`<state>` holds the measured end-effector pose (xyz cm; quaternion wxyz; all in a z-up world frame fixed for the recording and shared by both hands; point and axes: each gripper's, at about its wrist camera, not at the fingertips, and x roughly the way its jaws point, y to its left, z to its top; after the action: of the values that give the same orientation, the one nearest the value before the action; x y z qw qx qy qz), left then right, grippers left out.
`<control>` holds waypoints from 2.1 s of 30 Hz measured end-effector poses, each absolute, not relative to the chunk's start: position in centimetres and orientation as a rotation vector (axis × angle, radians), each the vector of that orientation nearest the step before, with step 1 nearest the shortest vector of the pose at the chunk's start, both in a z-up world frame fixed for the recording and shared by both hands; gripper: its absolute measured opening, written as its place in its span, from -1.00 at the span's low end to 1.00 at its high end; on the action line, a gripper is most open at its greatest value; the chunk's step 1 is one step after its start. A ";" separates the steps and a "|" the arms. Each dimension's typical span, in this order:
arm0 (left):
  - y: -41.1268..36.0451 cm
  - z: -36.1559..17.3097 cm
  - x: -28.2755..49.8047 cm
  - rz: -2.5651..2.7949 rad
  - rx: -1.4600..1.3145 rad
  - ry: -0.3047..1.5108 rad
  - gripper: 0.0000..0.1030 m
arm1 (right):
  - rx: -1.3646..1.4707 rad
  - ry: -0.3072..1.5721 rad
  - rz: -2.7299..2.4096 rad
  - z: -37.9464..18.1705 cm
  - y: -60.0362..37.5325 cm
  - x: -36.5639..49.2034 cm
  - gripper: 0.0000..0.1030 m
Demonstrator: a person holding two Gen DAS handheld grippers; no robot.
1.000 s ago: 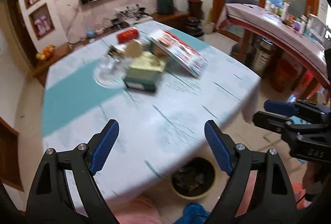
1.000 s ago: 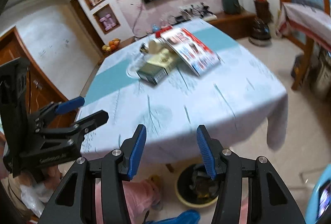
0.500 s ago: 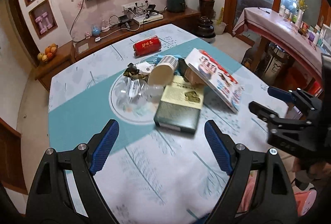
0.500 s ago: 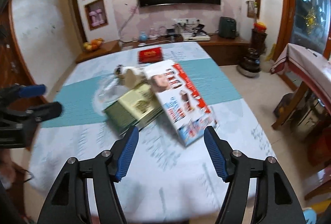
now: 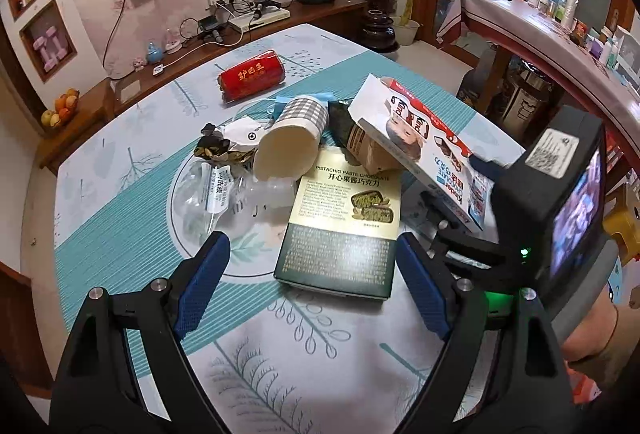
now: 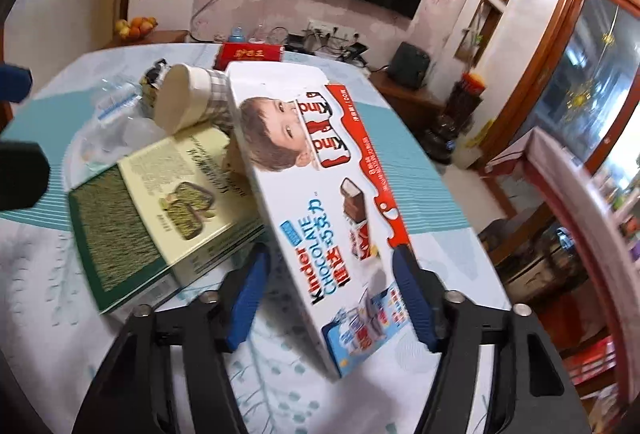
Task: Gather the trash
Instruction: 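Grasp the white Kinder chocolate box with the right tool while the left tool grasps the green-brown milk carton, then carry Kinder box and milk carton over the bin and open both tools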
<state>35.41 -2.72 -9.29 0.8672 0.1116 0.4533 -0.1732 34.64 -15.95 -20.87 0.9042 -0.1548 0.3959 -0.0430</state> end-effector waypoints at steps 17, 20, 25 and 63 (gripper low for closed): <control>-6.4 -8.6 38.5 -0.445 0.180 1.001 0.61 | -0.038 0.731 -0.085 -17.2 -25.8 35.9 -0.77; -7.9 -8.6 40.4 -0.432 0.153 1.054 0.61 | 0.072 0.765 -0.057 -16.4 -28.5 36.7 -0.77; -11.1 -9.3 43.8 -0.391 0.167 1.135 0.61 | 0.163 0.803 -0.022 -15.6 -30.5 37.1 -0.78; -12.5 -6.5 28.3 -0.506 0.154 1.133 -0.12 | 0.482 0.816 0.190 -13.2 -35.5 18.3 -0.78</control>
<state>28.31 -12.48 -6.45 0.8109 0.0720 0.5303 -0.2369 18.27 -35.45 -13.23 0.8855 0.2316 0.3924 0.0911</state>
